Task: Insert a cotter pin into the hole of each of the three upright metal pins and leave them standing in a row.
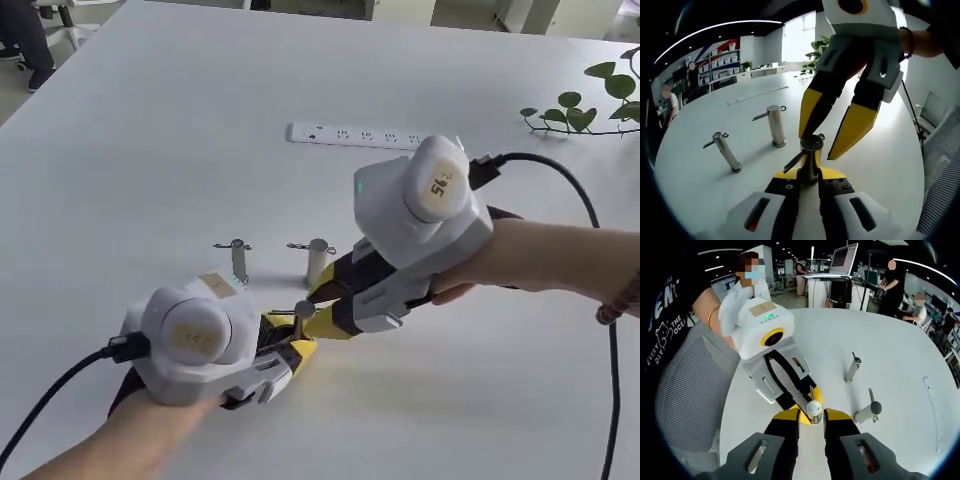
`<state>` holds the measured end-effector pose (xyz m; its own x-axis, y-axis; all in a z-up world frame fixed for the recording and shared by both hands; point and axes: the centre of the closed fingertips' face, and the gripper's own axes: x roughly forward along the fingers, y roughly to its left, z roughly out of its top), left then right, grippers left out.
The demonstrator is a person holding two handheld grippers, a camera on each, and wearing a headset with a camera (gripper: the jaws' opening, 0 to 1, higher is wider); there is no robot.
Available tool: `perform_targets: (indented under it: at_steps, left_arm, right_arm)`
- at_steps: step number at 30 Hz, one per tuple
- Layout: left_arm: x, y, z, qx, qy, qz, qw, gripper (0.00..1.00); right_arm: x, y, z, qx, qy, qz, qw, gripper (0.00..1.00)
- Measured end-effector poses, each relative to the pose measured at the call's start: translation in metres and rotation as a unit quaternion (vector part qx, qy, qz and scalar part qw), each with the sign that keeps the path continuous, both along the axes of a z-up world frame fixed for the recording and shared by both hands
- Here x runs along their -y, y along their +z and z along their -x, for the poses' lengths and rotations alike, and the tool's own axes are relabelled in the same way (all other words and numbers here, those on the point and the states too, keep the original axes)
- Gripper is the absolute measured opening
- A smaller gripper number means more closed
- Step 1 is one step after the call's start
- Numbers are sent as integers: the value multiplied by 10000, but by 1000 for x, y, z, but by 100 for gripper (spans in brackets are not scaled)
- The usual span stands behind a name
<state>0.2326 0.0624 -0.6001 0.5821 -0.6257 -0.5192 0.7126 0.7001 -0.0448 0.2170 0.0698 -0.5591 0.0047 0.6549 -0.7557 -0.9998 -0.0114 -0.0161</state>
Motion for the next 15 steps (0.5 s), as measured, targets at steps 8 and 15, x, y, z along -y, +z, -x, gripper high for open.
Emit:
perform_targets:
  at_steps: [8,15]
  left_arm:
    - [0,0,3,1,-85,-41,10000,18]
    - [-4,3,10,-108,-142,-94,9998,26]
  right_arm:
    - [-6,-4,-2,6,-71,-74,9999,12]
    - [-11,-10,-2,-144,-254,-243,9993,11]
